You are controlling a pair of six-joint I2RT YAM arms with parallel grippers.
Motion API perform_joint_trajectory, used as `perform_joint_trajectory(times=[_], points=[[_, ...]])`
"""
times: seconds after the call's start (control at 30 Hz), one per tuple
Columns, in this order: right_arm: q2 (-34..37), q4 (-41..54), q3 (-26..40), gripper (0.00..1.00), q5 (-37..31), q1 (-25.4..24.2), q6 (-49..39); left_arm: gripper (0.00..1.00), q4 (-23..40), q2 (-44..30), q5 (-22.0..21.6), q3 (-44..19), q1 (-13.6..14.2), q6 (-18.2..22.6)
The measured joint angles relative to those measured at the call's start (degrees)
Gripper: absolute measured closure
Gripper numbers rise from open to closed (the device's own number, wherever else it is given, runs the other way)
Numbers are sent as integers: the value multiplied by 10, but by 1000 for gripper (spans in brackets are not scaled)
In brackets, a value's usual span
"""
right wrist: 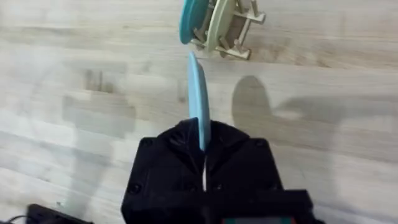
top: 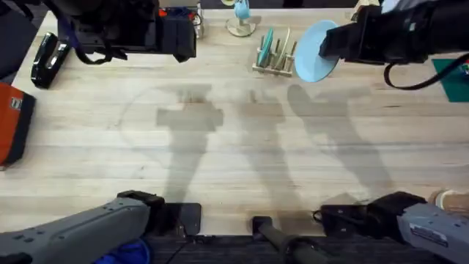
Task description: Pick up the plates from the table one by one and place each into a slot on the dish rack.
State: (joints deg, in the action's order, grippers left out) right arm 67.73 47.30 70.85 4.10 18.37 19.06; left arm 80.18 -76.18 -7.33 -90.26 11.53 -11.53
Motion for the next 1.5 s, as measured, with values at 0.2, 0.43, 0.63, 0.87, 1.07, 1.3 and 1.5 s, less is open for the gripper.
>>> perform_joint_trajectory(times=[0.2, 0.43, 0.63, 0.87, 1.07, 1.3, 1.5], points=[[0, 34, 52, 970, -99, 78, 0, 7, 0, 0, 0, 0, 0, 0], [0, 78, 108, 970, -199, 149, 31, 8, 0, 0, 0, 0, 0, 0], [0, 88, 134, 970, -250, 192, 68, 6, 0, 0, 0, 0, 0, 0], [0, 89, 147, 970, -264, 212, 81, 6, 0, 0, 0, 0, 0, 0], [0, 89, 147, 970, -279, 212, 95, 6, 0, 0, 0, 0, 0, 0], [2, 80, 148, 970, -331, 212, 163, 6, 0, 0, 0, 0, 0, 0], [33, 68, 149, 970, -351, 212, 231, 6, 0, 0, 0, 0, 0, 0]])
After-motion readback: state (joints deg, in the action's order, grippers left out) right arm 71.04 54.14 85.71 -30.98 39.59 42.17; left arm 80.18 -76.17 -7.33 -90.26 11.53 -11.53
